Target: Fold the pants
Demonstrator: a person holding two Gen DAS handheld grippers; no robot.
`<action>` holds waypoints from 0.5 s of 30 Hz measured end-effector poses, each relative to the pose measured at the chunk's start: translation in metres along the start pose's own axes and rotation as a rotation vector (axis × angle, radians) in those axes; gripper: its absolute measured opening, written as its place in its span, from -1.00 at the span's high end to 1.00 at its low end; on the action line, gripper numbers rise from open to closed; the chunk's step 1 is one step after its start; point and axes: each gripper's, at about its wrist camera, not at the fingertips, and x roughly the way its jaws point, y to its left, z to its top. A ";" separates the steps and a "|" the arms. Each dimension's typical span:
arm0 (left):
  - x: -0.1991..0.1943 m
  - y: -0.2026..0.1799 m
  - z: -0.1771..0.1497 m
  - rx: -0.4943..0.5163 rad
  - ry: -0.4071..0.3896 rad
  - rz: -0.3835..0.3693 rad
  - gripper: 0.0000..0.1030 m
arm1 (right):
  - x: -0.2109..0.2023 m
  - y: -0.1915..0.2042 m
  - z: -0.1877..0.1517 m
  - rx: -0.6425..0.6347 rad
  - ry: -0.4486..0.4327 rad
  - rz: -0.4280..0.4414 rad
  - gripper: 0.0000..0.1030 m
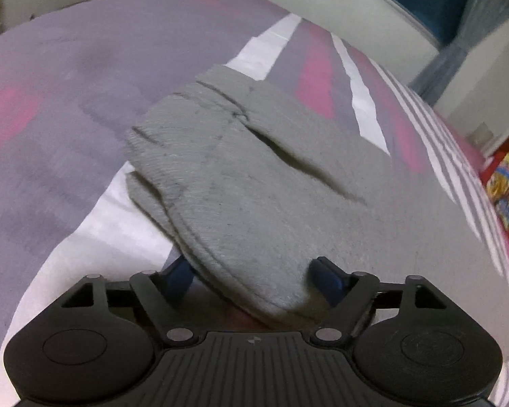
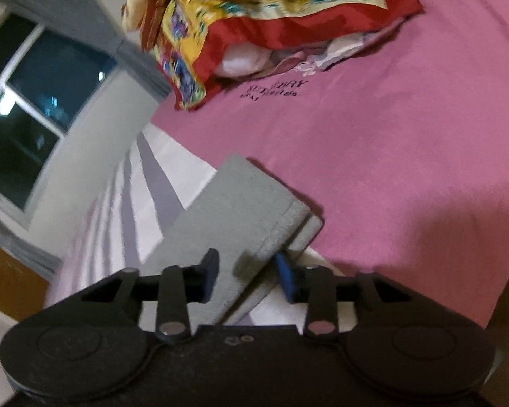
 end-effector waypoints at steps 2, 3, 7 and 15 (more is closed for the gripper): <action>0.000 -0.003 -0.001 -0.008 -0.007 -0.007 -0.57 | 0.004 -0.012 -0.003 0.091 -0.001 0.015 -0.07; 0.000 -0.003 -0.002 -0.007 -0.009 -0.007 -0.57 | 0.010 -0.016 -0.003 0.121 0.007 0.024 -0.08; 0.007 -0.007 0.003 0.007 -0.010 0.015 -0.58 | 0.033 0.002 0.012 0.029 0.057 -0.029 0.81; 0.007 -0.019 0.000 0.061 -0.026 0.076 -0.61 | -0.014 0.093 0.034 -0.447 -0.149 0.109 0.83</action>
